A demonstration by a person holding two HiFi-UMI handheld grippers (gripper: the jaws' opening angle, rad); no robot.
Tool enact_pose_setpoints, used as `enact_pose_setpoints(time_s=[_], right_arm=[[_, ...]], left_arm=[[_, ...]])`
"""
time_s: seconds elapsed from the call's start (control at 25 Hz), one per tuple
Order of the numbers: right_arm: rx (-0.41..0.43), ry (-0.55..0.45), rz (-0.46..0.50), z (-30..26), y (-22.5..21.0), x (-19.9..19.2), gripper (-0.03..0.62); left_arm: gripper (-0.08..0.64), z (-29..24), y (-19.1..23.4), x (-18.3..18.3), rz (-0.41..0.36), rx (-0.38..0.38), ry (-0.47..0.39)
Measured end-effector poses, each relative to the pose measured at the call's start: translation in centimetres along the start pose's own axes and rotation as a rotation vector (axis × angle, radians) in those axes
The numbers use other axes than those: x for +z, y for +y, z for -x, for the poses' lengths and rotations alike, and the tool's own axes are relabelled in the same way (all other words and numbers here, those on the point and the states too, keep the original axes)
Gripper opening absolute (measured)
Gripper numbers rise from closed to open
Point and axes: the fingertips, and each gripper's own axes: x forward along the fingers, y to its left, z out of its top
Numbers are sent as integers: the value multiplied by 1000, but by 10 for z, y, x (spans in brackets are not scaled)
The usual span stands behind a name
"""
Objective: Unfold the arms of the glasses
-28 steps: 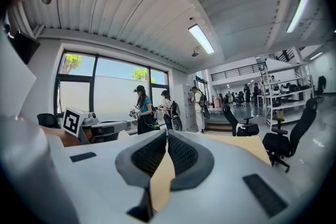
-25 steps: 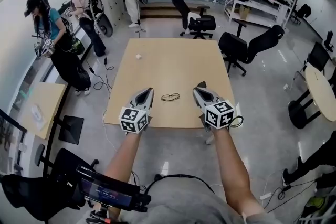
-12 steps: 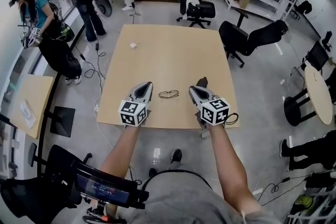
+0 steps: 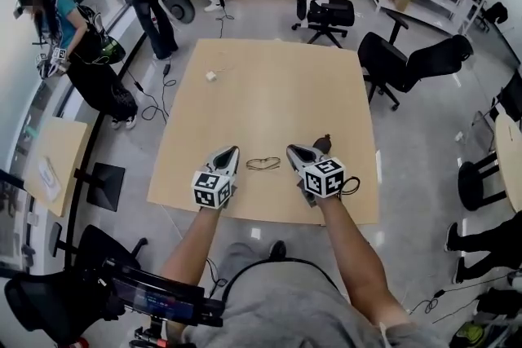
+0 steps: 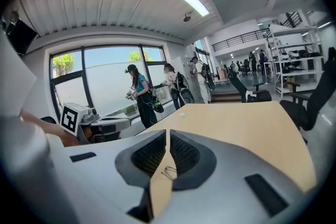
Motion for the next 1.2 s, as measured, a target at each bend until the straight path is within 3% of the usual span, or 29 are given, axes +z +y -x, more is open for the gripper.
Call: enact_pose_setpoints(time_s=[0.2,0.76,0.84,0.96,1.2], right_arm=[[27,96,-39,-31,-26,-38,9],[92,312,-99,-99,-63,-138,11],[100,338,-106,-103,-61,-150,23],[129,369,-110,-111,-57,-163,95],[204,434,-116,-129,-60,-186,98]], left_arm=[[5,-26,8,-55,51,14,109],[5,-79,5,-134,59,-70,174],[5,-78,4,-146,64,-83,195],[5,-79,6,-162,66,-100,221],[5,-91,12,-184,62,-107,261]])
